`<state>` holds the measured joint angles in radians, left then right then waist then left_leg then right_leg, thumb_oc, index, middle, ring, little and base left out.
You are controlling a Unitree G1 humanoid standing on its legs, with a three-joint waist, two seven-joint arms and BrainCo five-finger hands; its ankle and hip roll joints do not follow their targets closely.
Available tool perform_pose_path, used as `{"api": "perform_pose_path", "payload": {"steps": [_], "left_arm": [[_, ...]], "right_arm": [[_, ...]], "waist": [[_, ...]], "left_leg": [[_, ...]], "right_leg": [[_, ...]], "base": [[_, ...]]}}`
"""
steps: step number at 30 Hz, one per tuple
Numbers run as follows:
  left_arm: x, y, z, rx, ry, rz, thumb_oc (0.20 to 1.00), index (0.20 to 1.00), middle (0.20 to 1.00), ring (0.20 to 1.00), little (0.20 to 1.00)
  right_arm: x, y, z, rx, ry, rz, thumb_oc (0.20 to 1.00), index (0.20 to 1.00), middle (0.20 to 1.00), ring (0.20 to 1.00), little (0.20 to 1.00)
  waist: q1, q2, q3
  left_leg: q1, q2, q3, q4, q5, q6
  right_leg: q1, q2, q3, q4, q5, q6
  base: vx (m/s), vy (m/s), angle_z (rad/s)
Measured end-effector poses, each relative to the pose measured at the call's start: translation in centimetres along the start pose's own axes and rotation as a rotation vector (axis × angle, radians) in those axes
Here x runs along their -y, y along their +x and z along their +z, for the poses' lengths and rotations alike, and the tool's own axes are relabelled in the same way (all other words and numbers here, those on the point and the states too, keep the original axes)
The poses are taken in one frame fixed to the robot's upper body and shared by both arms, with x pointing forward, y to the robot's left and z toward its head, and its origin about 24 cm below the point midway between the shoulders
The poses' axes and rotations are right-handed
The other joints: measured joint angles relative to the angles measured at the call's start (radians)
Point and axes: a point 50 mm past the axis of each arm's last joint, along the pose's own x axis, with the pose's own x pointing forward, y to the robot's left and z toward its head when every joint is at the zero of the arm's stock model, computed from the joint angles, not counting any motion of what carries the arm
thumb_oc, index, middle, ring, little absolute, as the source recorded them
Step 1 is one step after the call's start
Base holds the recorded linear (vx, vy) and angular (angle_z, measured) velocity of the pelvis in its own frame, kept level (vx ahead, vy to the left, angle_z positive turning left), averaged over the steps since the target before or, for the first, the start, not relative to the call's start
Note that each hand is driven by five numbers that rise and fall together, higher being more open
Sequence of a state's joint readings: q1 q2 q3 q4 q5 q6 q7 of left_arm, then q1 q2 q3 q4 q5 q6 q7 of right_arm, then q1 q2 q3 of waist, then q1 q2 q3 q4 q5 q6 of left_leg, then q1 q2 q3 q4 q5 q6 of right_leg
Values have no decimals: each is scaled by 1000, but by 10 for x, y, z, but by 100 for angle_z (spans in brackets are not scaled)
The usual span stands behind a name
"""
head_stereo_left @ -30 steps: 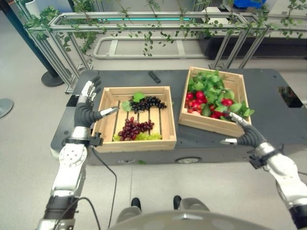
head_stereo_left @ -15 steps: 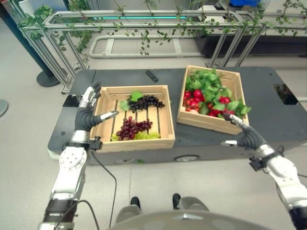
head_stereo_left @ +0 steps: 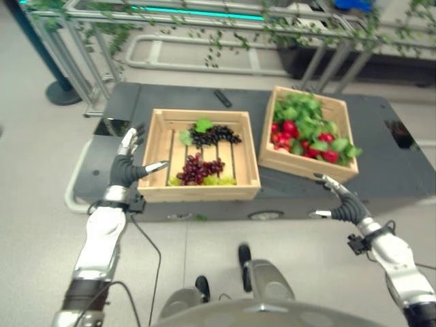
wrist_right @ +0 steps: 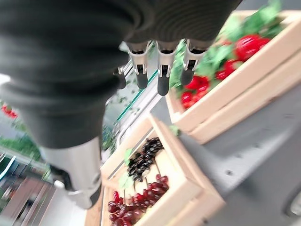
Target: Pick up the fruits from the basket on one side to the basket on the other side
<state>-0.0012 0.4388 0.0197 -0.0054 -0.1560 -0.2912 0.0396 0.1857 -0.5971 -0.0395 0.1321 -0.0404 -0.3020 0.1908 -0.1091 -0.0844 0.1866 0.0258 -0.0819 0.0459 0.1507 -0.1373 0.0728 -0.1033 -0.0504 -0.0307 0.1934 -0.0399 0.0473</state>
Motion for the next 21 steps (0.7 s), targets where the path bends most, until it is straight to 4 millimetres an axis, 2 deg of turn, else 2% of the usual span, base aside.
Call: {"api": "perform_pose_path", "payload": {"steps": [1,3,4,5,6,7,8,9,11,12,13,14,15,16,18,21], "left_arm": [[-1,0,0,-3,-10,2,1000,1000,1000,1000,1000],[5,1,0,0,-20,-16,1000,1000,1000,1000,1000],[6,3,1,3,-23,-22,1000,1000,1000,1000,1000],[7,3,2,6,-27,-23,1000,1000,1000,1000,1000],[8,1,1,2,-29,-32,1000,1000,1000,1000,1000],[8,0,0,-4,-27,-33,1000,1000,1000,1000,1000],[9,0,0,-4,-25,-39,1000,1000,1000,1000,1000],[9,1,1,3,-26,-39,1000,1000,1000,1000,1000],[8,0,1,1,-17,-37,1000,1000,1000,1000,1000],[6,-2,0,-5,-11,-32,1000,1000,1000,1000,1000],[7,-2,-1,-8,-13,-30,1000,1000,1000,1000,1000],[8,-1,0,-2,-17,-30,1000,1000,1000,1000,1000],[8,1,2,6,-17,-28,1000,1000,1000,1000,1000],[7,2,2,9,-16,-26,1000,1000,1000,1000,1000],[4,5,5,25,-2,-18,1000,1000,1000,1000,1000],[4,7,7,34,-2,-7,1000,1000,1000,1000,1000]], "right_arm": [[6,6,5,24,-15,-16,1000,1000,1000,1000,1000],[7,4,3,19,-13,-24,1000,1000,1000,1000,1000],[3,1,-2,-3,4,-27,1000,1000,1000,1000,1000],[3,-1,-3,-8,-3,-20,1000,1000,1000,1000,1000],[7,-4,-5,-22,-17,-24,1000,1000,1000,1000,1000],[10,-3,-4,-15,-17,-36,1000,1000,1000,1000,1000],[14,-1,-2,-2,1,-76,1000,1000,1000,1000,1000],[16,-3,-4,-9,4,-94,1000,1000,1000,1000,1000],[20,-3,-3,-7,-6,-106,1000,1000,1000,1000,1000],[22,-1,-2,0,-8,-112,1000,1000,1000,1000,1000],[23,1,1,11,-10,-119,1000,1000,1000,1000,1000],[22,2,1,13,-8,-121,1000,1000,1000,1000,1000],[23,2,2,18,-14,-116,1000,1000,1000,1000,1000],[23,2,1,14,-12,-121,1000,1000,1000,1000,1000],[21,3,0,10,-2,-127,1000,1000,1000,1000,1000],[19,4,0,13,0,-118,1000,1000,1000,1000,1000]], "waist": [[8,12,6],[1,20,9],[4,-7,7],[26,-17,6],[51,-13,8],[48,-13,8],[40,-23,11],[30,-20,14],[20,-4,21],[18,11,25],[17,19,29],[11,21,32],[9,28,38],[0,29,40],[-1,14,38],[-7,12,38]], "left_leg": [[5,5,-25,7,-5,-9],[-13,26,-46,104,-28,-59],[-81,26,-32,276,-46,-93],[-107,28,-24,341,-39,-98],[-146,33,-52,434,-34,-110],[-159,41,-56,466,-40,-115],[-184,82,-38,413,-50,-125],[-182,123,-16,281,-47,-127],[-169,161,-28,103,-20,-131],[-161,179,-47,60,-13,-121],[-146,185,-46,29,-9,-116],[-133,188,-49,6,20,-124],[-118,182,-45,-20,83,-145],[-114,183,-42,-30,121,-153],[-103,165,3,-71,148,-150],[-91,135,24,-108,167,-126]], "right_leg": [[17,7,-8,1,-15,-17],[64,31,-19,9,-37,-32],[89,24,-28,8,-71,-56],[103,26,-15,3,-87,-59],[105,33,-8,5,-90,-70],[107,34,-11,5,-91,-79],[117,33,-25,-9,-87,-88],[115,35,-34,-34,-75,-90],[104,49,-27,-56,-55,-89],[98,64,-3,-58,-49,-88],[100,70,2,-58,-49,-88],[99,72,13,-59,-48,-85],[97,75,28,-60,-48,-74],[96,77,38,-59,-50,-66],[68,49,69,-55,-49,-36],[71,21,80,-86,-35,-11]], "base": [[236,-299,61],[175,-268,83],[26,-85,49],[59,-96,24],[62,1,-9],[132,23,13],[168,94,37],[123,85,35],[57,152,-17],[24,152,-50],[-12,56,-49],[-15,81,-44],[-17,81,-39],[13,126,-54],[63,67,-46],[84,42,-13]]}}
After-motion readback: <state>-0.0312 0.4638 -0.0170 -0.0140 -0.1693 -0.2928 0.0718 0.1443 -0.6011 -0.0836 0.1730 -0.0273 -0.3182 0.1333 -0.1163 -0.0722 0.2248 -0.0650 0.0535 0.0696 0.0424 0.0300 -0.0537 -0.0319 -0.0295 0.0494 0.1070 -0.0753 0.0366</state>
